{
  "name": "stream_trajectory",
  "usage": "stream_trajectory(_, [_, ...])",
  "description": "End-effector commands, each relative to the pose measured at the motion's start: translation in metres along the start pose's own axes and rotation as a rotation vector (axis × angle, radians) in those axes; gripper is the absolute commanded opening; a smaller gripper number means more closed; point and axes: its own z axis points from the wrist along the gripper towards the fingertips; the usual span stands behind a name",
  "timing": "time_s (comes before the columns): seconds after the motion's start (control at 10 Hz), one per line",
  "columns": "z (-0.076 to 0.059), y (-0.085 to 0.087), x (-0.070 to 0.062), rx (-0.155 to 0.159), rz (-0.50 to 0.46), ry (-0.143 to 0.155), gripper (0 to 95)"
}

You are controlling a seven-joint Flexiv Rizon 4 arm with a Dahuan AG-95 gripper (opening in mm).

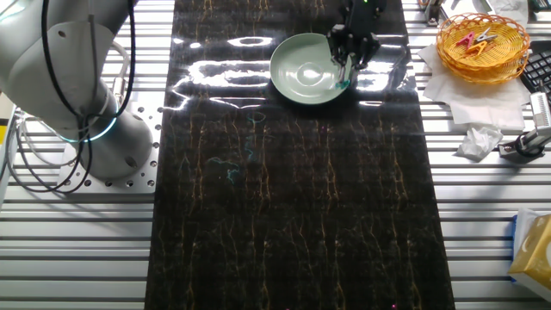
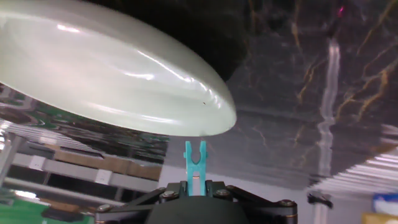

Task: Use a clamp

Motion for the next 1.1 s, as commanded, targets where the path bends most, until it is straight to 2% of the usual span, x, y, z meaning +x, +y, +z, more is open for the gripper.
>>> stream_trajectory(0.1, [0.005,0.01,-0.004,0.115,0.045,0.007,0.0])
stream_trajectory(0.3, [-0.003,0.016,-0.005,0.171,0.069,0.022,0.0])
stream_trajectory(0.6, [-0.007,0.018,-0.004,0.226,0.112,0.016,0.0])
stream_trajectory(0.7, [-0.01,0.018,-0.005,0.279,0.129,0.017,0.0])
stream_trajectory(0.9, [-0.015,0.02,-0.007,0.337,0.147,0.012,0.0])
stream_trajectory(1.1, [-0.022,0.028,-0.006,0.424,0.187,0.012,0.0])
